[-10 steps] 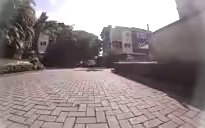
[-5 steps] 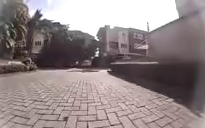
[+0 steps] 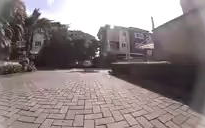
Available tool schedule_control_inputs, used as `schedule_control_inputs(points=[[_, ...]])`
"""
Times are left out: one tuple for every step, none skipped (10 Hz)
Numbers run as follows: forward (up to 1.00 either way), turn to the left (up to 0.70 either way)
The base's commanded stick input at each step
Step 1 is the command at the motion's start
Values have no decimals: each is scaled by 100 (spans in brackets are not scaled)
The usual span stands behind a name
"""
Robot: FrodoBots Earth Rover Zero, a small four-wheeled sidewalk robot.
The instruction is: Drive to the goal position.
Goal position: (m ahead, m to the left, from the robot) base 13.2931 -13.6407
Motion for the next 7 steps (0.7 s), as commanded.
schedule_control_inputs(points=[[69,3],[69,3],[69,3],[69,3],[69,3],[69,3],[69,3]])
